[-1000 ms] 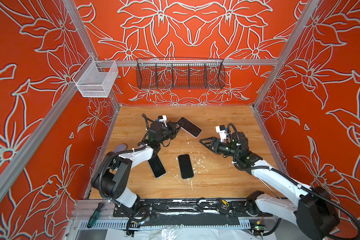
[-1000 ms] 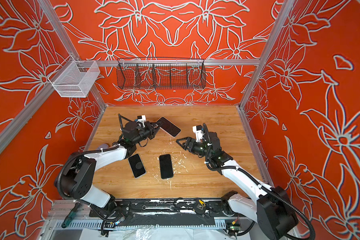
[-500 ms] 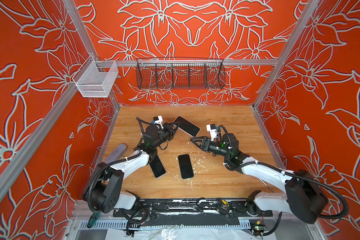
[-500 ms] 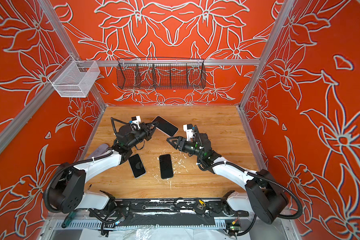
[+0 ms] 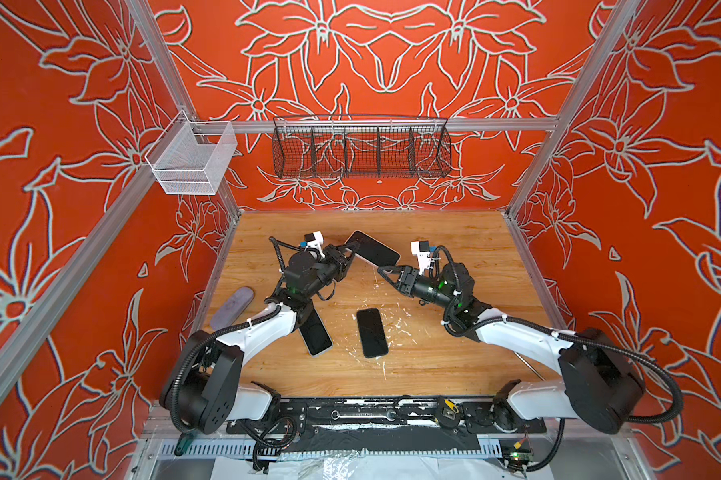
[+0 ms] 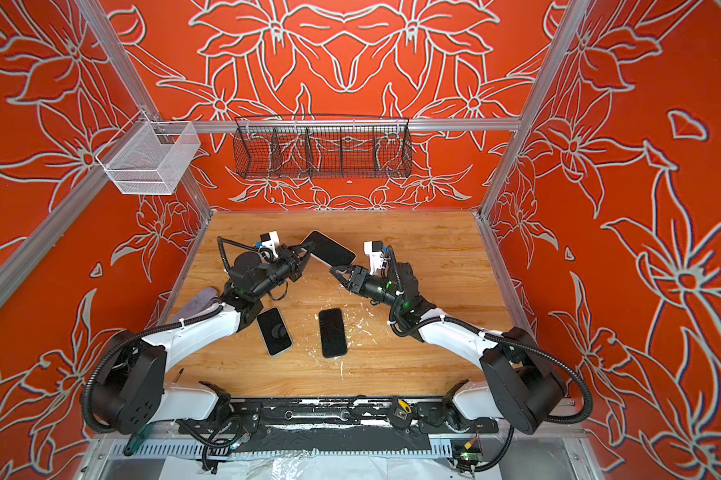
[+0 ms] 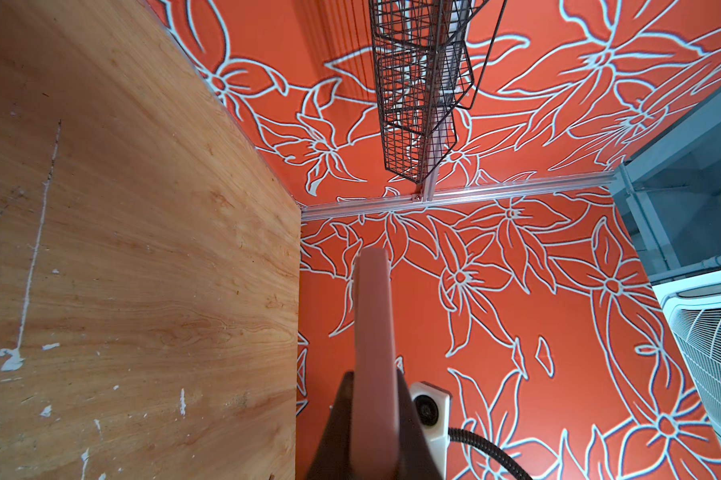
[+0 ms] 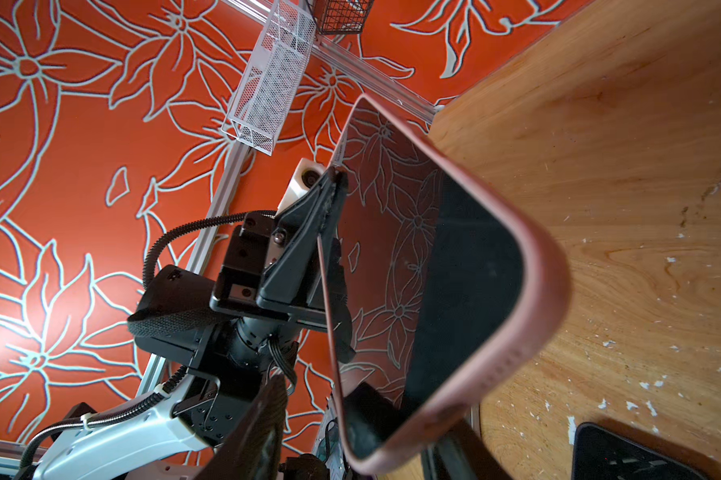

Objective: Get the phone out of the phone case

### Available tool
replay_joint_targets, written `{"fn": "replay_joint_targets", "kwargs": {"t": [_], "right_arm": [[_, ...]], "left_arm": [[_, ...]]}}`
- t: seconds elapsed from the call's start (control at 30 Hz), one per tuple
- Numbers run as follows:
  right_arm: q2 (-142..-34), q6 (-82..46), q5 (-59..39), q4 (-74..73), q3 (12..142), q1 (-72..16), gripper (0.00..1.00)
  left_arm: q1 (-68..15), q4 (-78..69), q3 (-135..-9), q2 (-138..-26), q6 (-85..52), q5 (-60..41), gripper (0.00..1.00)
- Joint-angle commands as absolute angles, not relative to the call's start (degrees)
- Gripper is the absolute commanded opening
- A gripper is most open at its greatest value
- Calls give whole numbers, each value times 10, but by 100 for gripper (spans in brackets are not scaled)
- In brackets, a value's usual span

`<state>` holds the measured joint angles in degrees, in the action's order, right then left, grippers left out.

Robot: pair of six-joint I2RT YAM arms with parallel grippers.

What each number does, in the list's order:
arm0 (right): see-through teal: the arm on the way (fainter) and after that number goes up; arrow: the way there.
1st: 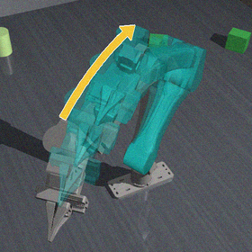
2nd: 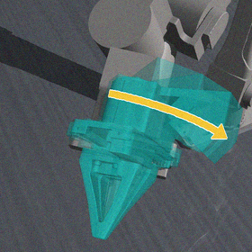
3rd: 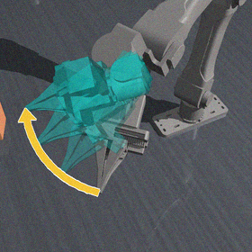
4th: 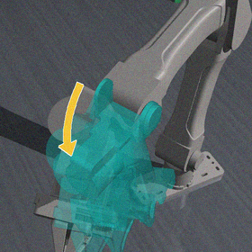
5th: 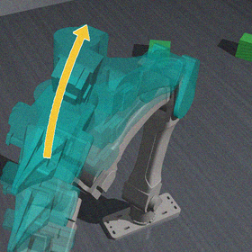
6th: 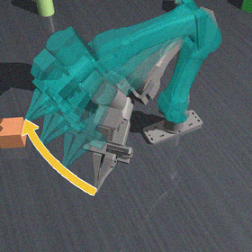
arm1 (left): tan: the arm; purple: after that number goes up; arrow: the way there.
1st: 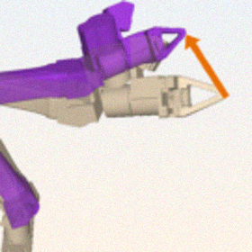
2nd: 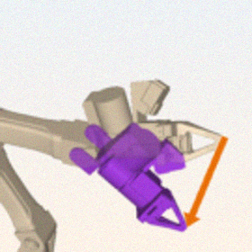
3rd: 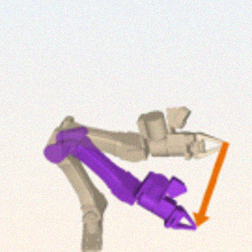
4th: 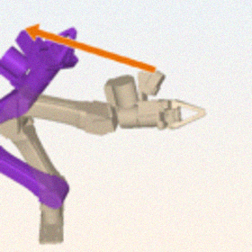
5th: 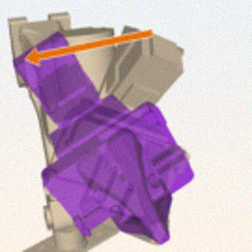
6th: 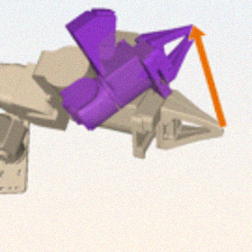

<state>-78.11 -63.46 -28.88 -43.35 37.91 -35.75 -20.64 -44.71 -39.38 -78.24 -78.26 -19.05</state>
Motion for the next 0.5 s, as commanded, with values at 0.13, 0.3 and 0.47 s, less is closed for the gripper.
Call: {"fn": "replay_joint_targets", "kwargs": {"t": [0.13, 0.3, 0.47], "right_arm": [[-788, -655, -274, -479, 394, -362, 45], [-797, -661, -271, -491, 397, -362, 37], [-808, -668, -271, -499, 402, -364, 28]], "left_arm": [[-208, -509, -397, -785, -797, -187, 0], [-208, -513, -397, -793, -801, -185, 0], [-209, -514, -397, -797, -802, -183, 0]]}}
